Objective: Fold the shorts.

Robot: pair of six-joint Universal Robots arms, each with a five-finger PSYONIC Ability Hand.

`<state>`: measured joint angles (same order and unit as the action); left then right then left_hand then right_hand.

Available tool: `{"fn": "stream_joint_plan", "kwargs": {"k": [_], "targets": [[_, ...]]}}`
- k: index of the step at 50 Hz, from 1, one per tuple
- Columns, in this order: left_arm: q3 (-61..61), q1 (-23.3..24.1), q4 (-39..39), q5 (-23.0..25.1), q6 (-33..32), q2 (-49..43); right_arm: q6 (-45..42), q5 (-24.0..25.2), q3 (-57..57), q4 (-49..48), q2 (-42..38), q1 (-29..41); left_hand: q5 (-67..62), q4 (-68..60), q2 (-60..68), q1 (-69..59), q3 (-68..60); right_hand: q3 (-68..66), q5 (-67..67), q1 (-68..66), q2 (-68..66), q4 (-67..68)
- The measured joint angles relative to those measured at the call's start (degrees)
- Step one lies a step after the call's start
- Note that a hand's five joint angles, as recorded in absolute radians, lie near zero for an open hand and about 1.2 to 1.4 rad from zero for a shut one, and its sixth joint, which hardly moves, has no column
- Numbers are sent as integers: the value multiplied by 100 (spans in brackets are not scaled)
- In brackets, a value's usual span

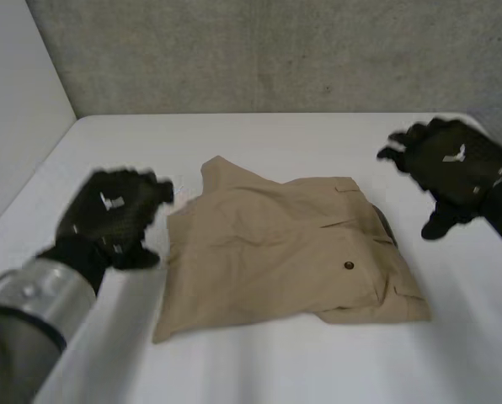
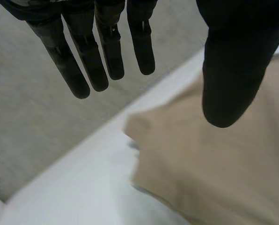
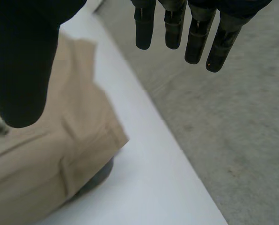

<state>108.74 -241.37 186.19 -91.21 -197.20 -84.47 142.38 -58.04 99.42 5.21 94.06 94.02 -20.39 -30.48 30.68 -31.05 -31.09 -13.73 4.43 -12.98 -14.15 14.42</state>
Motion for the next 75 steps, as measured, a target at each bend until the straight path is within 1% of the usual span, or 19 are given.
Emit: {"fn": "stream_joint_plan", "kwargs": {"k": [4, 7, 8, 9, 10, 11, 12, 15, 18, 25, 28, 36, 43, 51, 52, 58, 59, 64, 75], "targets": [[-273, -169, 270, 32, 8, -280, 790, -216, -208, -169, -159, -25, 0, 0, -1, 0, 0, 0, 0, -1, 0, 0], [-387, -195, 343, 38, 16, -471, 974, -389, -310, -173, -306, -16, 0, 0, -3, 0, 0, -1, 0, 0, 0, 0], [-534, -205, 401, 38, 34, -766, 1106, -671, -469, -103, -559, 15, 0, 0, -10, 0, 0, -1, 0, 0, 0, 0], [-534, -205, 401, 38, 34, -766, 1106, -671, -469, -103, -559, 15, 0, 0, -10, 0, 0, -1, 0, 0, 0, 0], [-665, -199, 425, 35, 60, -1049, 1165, -971, -653, 50, -857, 72, 0, 0, -14, 0, 0, -12, 14, -2, -14, 11], [-665, -199, 425, 35, 60, -1049, 1165, -971, -653, 50, -857, 72, 0, 0, -14, 0, 0, -12, 14, -2, -14, 11], [-775, -189, 414, 30, 101, -1307, 1181, -1209, -812, 236, -1122, 156, 0, 0, -14, 0, 0, -15, 20, -7, -15, 11], [-877, -173, 373, 22, 185, -1587, 1180, -1462, -1001, 522, -1461, 303, 0, 0, -14, 0, 0, -127, 64, -24, -54, 53], [-909, -161, 309, 18, 288, -1747, 1176, -1572, -1062, 717, -1659, 407, 0, 0, -14, 0, 0, -318, 251, -106, -252, 221], [-810, -144, 43, 18, 467, -1813, 1147, -1585, -920, 840, -1760, 473, 0, 0, -14, 0, 0, -732, 612, -492, -637, 658], [-587, -114, -260, 16, 549, -1725, 1087, -1524, -356, 809, -1598, 469, -1, 0, -14, 0, 0, -800, 680, -544, -678, 737], [-96, 72, -435, -23, 565, -1595, 963, -1510, 562, 353, -1221, 458, -16, -8, -1, -5, -5, -800, 700, -543, -678, 737], [257, 237, -339, -54, 560, -1612, 810, -1562, 1259, -309, -1113, 461, -104, -108, 74, -20, -14, -1047, 910, -779, -953, 987], [430, 258, -82, -138, 559, -1663, 785, -1576, 1653, -799, -1175, 463, -218, -237, 198, -186, -152, -1388, 1214, -1068, -1322, 1328], [446, 256, -19, -180, 559, -1666, 786, -1577, 1694, -876, -1184, 462, -382, -409, 380, -386, -328, -1901, 1691, -1512, -1872, 1826], [488, 256, 180, -337, 559, -1680, 790, -1579, 1780, -1097, -1256, 460, -552, -584, 547, -537, -504, -2117, 1906, -1703, -2087, 2042], [496, 258, 210, -362, 559, -1689, 790, -1581, 1788, -1136, -1291, 460, -575, -607, 562, -537, -520, -2493, 2267, -1988, -2398, 2421], [509, 267, 255, -399, 559, -1790, 785, -1585, 1791, -1215, -1442, 454, -585, -612, 574, -537, -527, -3013, 2789, -2332, -2906, 2944], [495, 283, 449, -393, 559, -2059, 782, -1588, 1800, -1283, -1520, 465, -744, -761, 737, -732, -690, -3272, 3041, -2513, -3109, 3206]]}}
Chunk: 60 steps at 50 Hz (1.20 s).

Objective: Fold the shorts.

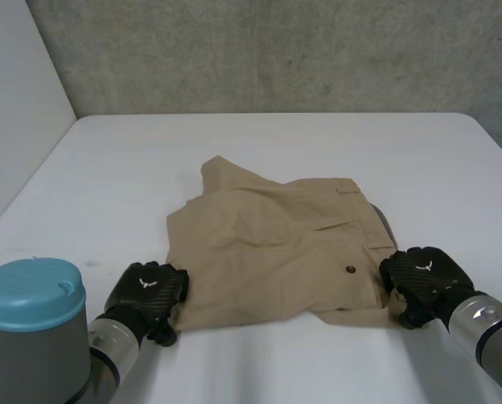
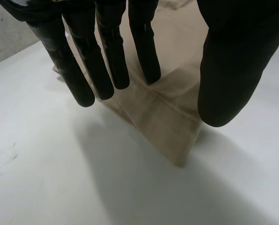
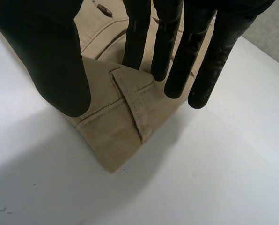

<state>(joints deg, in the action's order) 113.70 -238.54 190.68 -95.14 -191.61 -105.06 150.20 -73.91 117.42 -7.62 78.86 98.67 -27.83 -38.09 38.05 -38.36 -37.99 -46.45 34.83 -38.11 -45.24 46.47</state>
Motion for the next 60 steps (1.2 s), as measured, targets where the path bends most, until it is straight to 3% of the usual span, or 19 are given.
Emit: {"fn": "stream_joint_plan", "kwargs": {"k": [21, 22, 25, 41, 60], "targets": [[-102, -7, 546, -7, -52, -368, 0, -5, 75, 5, 124, -9, -1566, -1619, 1652, -1605, -1602, 92, -16, 13, 31, -97], [-149, -26, 654, -10, -78, -452, 2, -11, 82, 20, 199, -15, -2501, -2529, 2529, -2549, -2513, 258, -111, 76, 161, -263], [-194, -46, 713, -11, -91, -490, 5, -11, 91, 34, 280, -18, -2748, -3026, 3003, -2650, -2972, 517, -245, 268, 413, -503], [-619, -174, 772, -13, -97, -457, -5, 101, 467, 123, 821, -14, -2748, -3042, 3021, -2648, -2995, 1285, -1075, 870, 1111, -1290], [-1095, -356, 804, -7, -96, -568, -475, 71, 626, -550, 240, 45, -2748, -3060, 3034, -2648, -3007, 1117, -955, 787, 980, -1122]]}}
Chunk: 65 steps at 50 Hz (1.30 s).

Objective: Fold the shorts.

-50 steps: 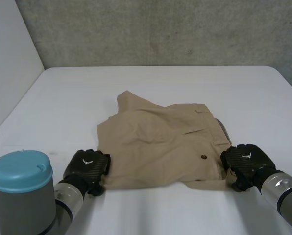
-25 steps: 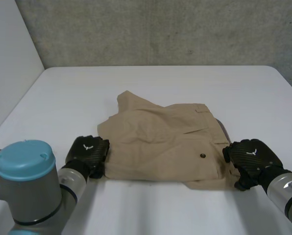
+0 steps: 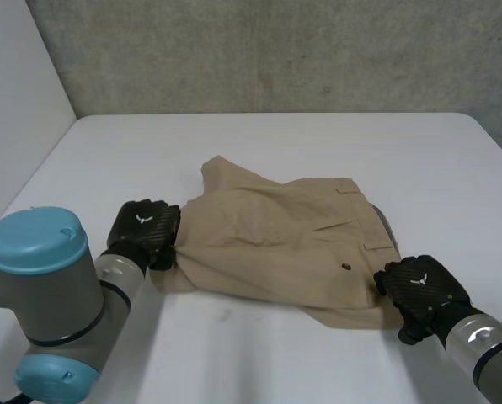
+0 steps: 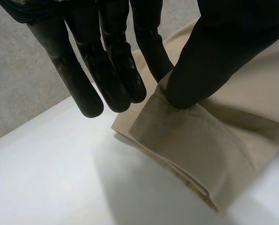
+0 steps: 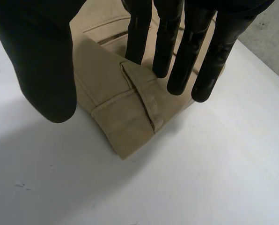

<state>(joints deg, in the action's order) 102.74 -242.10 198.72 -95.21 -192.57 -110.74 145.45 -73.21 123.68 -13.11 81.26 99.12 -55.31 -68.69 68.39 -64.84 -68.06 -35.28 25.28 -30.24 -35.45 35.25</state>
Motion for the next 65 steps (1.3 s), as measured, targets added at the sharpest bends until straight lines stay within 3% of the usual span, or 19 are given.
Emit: {"fn": "stream_joint_plan", "kwargs": {"k": [6, 8, 13, 15, 16, 20, 25, 31, 39, 44, 49, 65], "targets": [[-45, -67, -3, 3, -3, -30, -115, -30, -49, -213, -232, 2, 0, 0, 8, 0, -8, -707, 569, -523, -690, 705], [-49, -82, -9, 1, -5, -33, -128, -46, -79, -307, -291, -9, 0, 0, 9, 0, -8, -2419, 2317, -1714, -2411, 2469], [-41, -101, -31, -9, -8, -16, -127, -63, -124, -383, -272, -39, 0, -1, 9, 0, -8, -2419, 2317, -1714, -2411, 2469], [-18, -116, -63, -19, -8, 48, -117, -73, -158, -401, -35, -67, 0, -2, 9, 0, -8, -2419, 2317, -1714, -2411, 2469], [-10, -118, -73, -22, -9, 81, -112, -78, -165, -397, 72, -75, 0, -3, 9, 0, -8, -3070, 2987, -2278, -3067, 3283], [47, -113, -153, -31, -13, 418, -58, -71, -237, -337, 762, -99, 0, -3, 9, 0, -8, -3117, 3040, -2346, -3103, 3283], [89, -99, -359, -42, -15, 1101, -9, -48, -449, -64, 1505, -115, 0, -3, 9, 0, -8, -3117, 3077, -2392, -3118, 3283], [-37, -89, -821, -43, -10, 2617, 12, 88, -1240, 775, 2494, -105, 0, -4, 9, 0, -9, -3117, 3077, -2475, -3118, 3285], [-691, -74, -1344, -42, -6, 3995, 160, 283, -2428, 1579, 2933, -77, 0, -5, 18, 0, -19, -3117, 3089, -2528, -3118, 3286], [-1292, -64, -1777, -46, -2, 4361, 372, 395, -3349, 2124, 2999, -85, 0, -5, 18, 0, -19, -3176, 3094, -2528, -3118, 3287], [-1639, -64, -1943, -36, -1, 4183, 442, 510, -3804, 2366, 2824, -106, 0, -5, 18, 0, -19, -3179, 3126, -2536, -3118, 3293], [-2132, -25, -1668, 7, -26, 749, 300, 560, -4209, 2284, -30, 300, 0, -5, 18, 0, -18, -3179, 3128, -2558, -3118, 3305]]}}
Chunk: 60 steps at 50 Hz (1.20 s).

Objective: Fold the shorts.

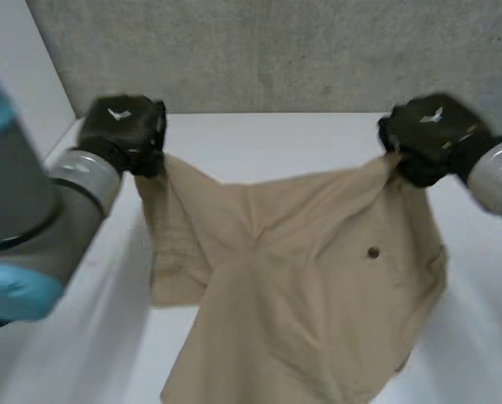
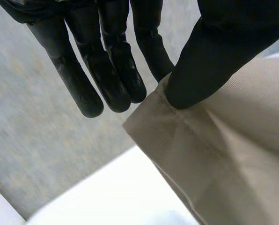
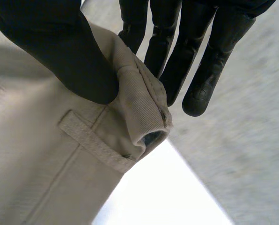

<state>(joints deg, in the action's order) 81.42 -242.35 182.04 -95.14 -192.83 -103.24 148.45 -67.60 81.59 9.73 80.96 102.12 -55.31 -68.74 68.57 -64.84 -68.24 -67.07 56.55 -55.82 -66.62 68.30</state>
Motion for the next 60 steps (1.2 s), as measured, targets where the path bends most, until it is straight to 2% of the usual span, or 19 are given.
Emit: {"fn": "stream_joint_plan", "kwargs": {"k": [7, 15, 16, 18, 19, 20, 21, 22, 23, 24, 25, 27, 32, 36, 42, 45, 47, 51, 60], "targets": [[-827, 25, 699, -17, -311, -1571, -30, -359, -440, -503, -1400, 246, 0, 0, 0, 0, -1, -80, 0, 0, 0, 0], [-1442, 20, 1922, -25, -1045, -2499, 86, -680, -906, -1346, -2207, 464, 0, 0, 0, 0, -1, -20, -28, 13, 33, -52], [-1481, 19, 2127, -30, -1140, -2565, 156, -731, -1005, -1606, -2352, 516, 0, 0, 0, 0, -1, 1217, -1053, 898, 1207, -1254], [-1528, 17, 2505, -40, -1302, -2660, 248, -774, -1088, -1862, -2463, 560, 0, 0, 0, 0, -1, 1217, -1053, 898, 1207, -1254], [-1538, 16, 2678, -45, -1371, -2692, 301, -795, -1124, -1985, -2506, 578, 0, 0, 0, 0, -1, 2867, -2672, 2297, 2853, -2894], [-1531, 13, 2873, -43, -1440, -2713, 343, -812, -1147, -2071, -2531, 587, 14, 16, -58, 43, 16, 2867, -2672, 2297, 2853, -2894], [-1510, 13, 3007, -39, -1483, -2719, 409, -849, -1172, -2168, -2552, 598, 1464, 1610, -1704, 1677, 1582, 4219, -4051, 3412, 4187, -4242], [-1466, 15, 3108, -32, -1512, -2710, 485, -912, -1189, -2252, -2552, 606, 1954, 2151, -2143, 2110, 2105, 5330, -5155, 4331, 5266, -5404], [-1466, 15, 3108, -32, -1512, -2710, 485, -912, -1189, -2252, -2552, 606, 1954, 2151, -2143, 2110, 2105, 5330, -5155, 4331, 5266, -5404], [-1415, 18, 3172, -25, -1530, -2693, 539, -965, -1192, -2292, -2541, 609, 3674, 3920, -3871, 4109, 3809, 5392, -5204, 4374, 5323, -5459], [-1331, 25, 3217, -14, -1543, -2654, 598, -1027, -1185, -2325, -2513, 611, 4297, 4592, -4637, 4735, 4478, 5476, -5252, 4429, 5400, -5518], [-1022, 64, 3259, 25, -1559, -2461, 689, -1172, -1133, -2351, -2382, 597, 5242, 5641, -5606, 5356, 5559, 5499, -5264, 4435, 5441, -5528], [-480, 175, 3229, 66, -1553, -2052, 725, -1293, -902, -2273, -1976, 554, 5270, 5708, -5710, 5356, 5623, 5499, -5265, 4435, 5441, -5528], [260, 414, 3080, 47, -1517, -1435, 660, -1204, -398, -1862, -1288, 496, 5270, 5708, -5714, 5356, 5622, 5499, -5265, 4435, 5441, -5528], [936, 700, 2678, -4, -1424, -856, 470, -898, 37, -1307, -832, 315, 5269, 5707, -5700, 5336, 5622, 5499, -5266, 4435, 5441, -5528], [1408, 1035, 2151, -87, -1177, -454, 15, -469, 541, -807, -511, -22, 5229, 5645, -5608, 5288, 5566, 5499, -5266, 4435, 5441, -5528], [1475, 1097, 2042, -110, -1110, -396, -71, -415, 615, -758, -482, -74, 5229, 5645, -5608, 5288, 5566, 5499, -5266, 4435, 5441, -5528], [1811, 1521, 1122, -354, -395, -55, -950, -84, 1286, -537, -346, -579, 4602, 4949, -4950, 4522, 4926, 5497, -5266, 4435, 5440, -5528], [1947, 2015, -640, -603, 1179, 93, -1810, 92, 2027, -678, -391, -1133, 4430, 4792, -4787, 4419, 4756, 4602, -4606, 3786, 4641, -4727]]}}
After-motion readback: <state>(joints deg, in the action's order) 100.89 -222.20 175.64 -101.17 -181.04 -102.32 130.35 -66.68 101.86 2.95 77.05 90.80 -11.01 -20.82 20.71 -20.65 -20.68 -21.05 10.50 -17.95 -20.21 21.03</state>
